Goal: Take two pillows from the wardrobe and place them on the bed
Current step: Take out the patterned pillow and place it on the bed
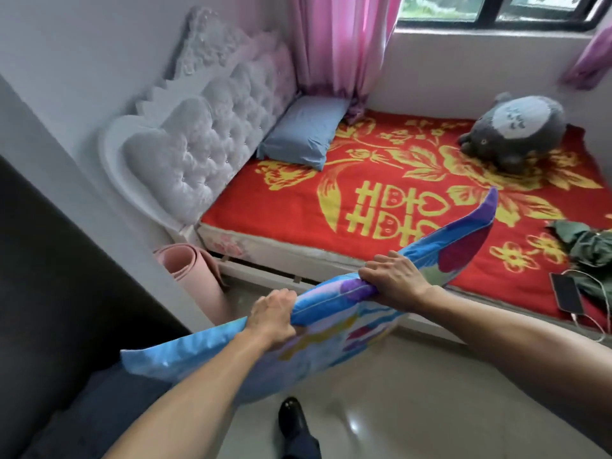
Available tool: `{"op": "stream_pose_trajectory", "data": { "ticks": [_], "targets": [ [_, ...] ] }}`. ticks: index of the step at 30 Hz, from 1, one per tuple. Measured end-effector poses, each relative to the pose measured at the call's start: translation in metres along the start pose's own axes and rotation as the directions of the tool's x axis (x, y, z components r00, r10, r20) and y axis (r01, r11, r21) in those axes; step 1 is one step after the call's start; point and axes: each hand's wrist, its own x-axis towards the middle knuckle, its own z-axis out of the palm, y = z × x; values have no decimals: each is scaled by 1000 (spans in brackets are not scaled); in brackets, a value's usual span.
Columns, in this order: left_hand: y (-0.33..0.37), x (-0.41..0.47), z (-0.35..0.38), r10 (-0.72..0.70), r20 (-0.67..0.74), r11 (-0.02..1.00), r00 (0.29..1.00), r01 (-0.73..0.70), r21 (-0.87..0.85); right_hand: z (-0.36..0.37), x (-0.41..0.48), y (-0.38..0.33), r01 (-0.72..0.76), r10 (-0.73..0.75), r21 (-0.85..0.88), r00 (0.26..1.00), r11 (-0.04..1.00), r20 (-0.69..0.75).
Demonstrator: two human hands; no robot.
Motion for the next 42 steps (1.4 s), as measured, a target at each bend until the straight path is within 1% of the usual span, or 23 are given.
{"op": "stream_pose_trajectory", "data": {
  "ticks": [7, 10, 12, 16, 19, 22, 25, 28, 31, 33, 34, 36, 38, 40, 42],
  "targets": [
    [-19, 151, -23, 109, 22, 992, 994, -108, -66, 22, 79, 93, -128, 130, -44, 991, 991, 37],
    [-30, 213, -42, 153, 23, 985, 988, -151, -85, 20, 122, 131, -171, 172, -65, 985, 983, 23],
    [-39, 254, -58, 178, 9, 982, 984, -177, -60, 19, 149, 152, -206, 207, -99, 978, 974, 4],
    [-51, 324, -85, 239, -38, 971, 970, -239, 17, 17, 193, 191, -288, 290, -91, 957, 953, 5],
    [-57, 372, -95, 258, -60, 966, 964, -256, 42, 22, 227, 224, -312, 314, -103, 949, 944, 0],
    [-66, 419, -101, 232, -71, 973, 970, -230, 31, 32, 268, 263, -283, 281, -83, 959, 956, -31],
    [-78, 466, -103, 159, -48, 987, 986, -159, -3, 53, 318, 304, -236, 232, -83, 971, 968, -56],
    [-89, 513, -94, 63, -22, 997, 998, -64, -40, 87, 364, 345, -210, 209, -18, 977, 978, -38],
    [-98, 557, -73, -4, 48, 1000, 999, 5, -17, 135, 394, 376, -246, 245, 53, 969, 968, 22],
    [-100, 584, -58, -34, 79, 999, 996, 34, 6, 166, 408, 388, -341, 340, 78, 940, 937, 31],
    [-101, 597, -53, -49, 82, 999, 995, 49, 4, 179, 414, 391, -404, 406, 109, 914, 908, 5],
    [-108, 623, -49, -68, 60, 997, 996, 69, -15, 199, 427, 394, -500, 528, 216, 843, 839, -101],
    [-126, 648, -51, -77, 49, 996, 996, 79, -38, 215, 441, 390, -522, 578, 283, 797, 805, -173],
    [-148, 670, -55, -59, 69, 997, 996, 62, -41, 227, 454, 383, -539, 610, 307, 759, 785, -228],
    [-166, 688, -55, -41, 91, 998, 995, 44, -33, 237, 464, 375, -579, 667, 343, 699, 740, -258]
  ]
}}
